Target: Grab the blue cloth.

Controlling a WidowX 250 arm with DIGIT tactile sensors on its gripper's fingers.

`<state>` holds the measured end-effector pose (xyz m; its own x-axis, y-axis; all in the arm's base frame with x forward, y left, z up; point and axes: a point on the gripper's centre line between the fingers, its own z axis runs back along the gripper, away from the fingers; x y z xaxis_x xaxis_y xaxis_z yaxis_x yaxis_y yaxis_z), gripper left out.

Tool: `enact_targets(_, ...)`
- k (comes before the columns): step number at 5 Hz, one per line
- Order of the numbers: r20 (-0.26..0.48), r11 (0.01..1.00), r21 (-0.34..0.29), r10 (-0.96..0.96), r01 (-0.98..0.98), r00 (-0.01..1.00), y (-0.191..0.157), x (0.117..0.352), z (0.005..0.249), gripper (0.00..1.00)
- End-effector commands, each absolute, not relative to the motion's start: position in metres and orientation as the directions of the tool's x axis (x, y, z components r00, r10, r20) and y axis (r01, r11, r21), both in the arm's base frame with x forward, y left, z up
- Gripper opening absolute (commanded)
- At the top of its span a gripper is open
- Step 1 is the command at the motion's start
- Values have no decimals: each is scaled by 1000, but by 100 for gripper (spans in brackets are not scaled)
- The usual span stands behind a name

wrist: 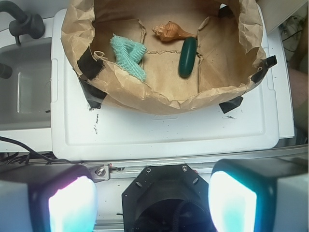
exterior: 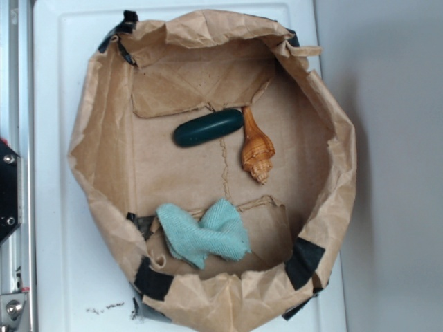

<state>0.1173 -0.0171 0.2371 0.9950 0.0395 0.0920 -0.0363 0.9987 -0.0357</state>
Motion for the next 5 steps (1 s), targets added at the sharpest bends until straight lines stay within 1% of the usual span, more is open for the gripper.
enact_targets(1,92,999,-36,39,-36,995,-17,117,237,100)
enact_targets(2,128,996,-52,84,-78,988,-43,148,236,100)
enact_targets(3,152,991,-47,135,-129,979,-51,172,230,100)
enact_targets(4,132,989,-51,147,-142,980,-50,193,217,100)
enact_targets(5,141,991,-56,125,-118,982,-39,211,192,100)
